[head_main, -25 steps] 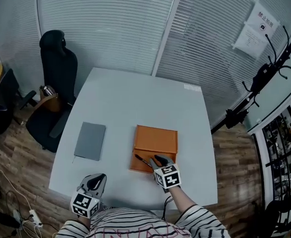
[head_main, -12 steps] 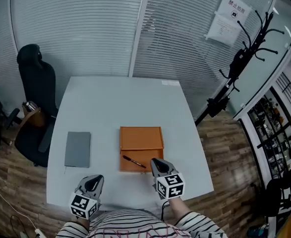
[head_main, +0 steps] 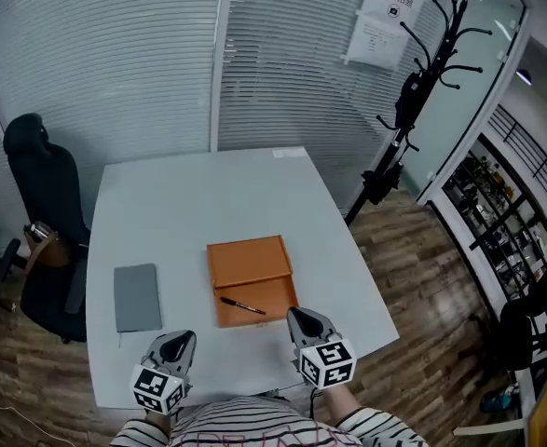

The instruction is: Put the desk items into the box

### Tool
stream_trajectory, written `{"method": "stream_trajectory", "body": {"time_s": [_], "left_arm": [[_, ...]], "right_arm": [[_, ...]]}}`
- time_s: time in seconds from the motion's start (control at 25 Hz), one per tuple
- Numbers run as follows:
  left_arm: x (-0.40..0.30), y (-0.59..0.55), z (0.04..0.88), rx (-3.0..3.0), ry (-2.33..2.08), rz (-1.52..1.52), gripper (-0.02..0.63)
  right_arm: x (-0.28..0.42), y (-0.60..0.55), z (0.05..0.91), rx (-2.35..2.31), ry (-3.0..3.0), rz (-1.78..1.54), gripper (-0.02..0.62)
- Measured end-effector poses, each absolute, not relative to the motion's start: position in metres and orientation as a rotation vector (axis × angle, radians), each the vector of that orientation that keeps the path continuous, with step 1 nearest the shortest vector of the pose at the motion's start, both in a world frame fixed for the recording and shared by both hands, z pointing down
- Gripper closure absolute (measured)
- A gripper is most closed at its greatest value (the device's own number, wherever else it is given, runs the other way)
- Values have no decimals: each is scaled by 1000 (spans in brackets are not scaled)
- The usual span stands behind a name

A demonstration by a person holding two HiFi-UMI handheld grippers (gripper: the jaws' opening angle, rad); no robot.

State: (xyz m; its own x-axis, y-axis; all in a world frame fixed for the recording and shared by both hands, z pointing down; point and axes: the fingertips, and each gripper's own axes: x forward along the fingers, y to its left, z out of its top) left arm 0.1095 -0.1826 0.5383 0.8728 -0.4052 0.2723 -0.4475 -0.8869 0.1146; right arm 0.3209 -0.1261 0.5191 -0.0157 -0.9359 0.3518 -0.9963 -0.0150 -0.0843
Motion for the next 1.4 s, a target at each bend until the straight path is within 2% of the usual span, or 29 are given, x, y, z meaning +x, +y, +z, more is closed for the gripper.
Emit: {"method": "stream_trajectory", "body": {"time_s": [0.56,1.4], "left_arm": [[106,-172,538,2897,-458,395,581],[102,-165,540,2903,-455,398,581]], "right_arm": [[304,-77,531,2274,-1943,528,569],[296,-72,533,2271,-1947,519,571]]}}
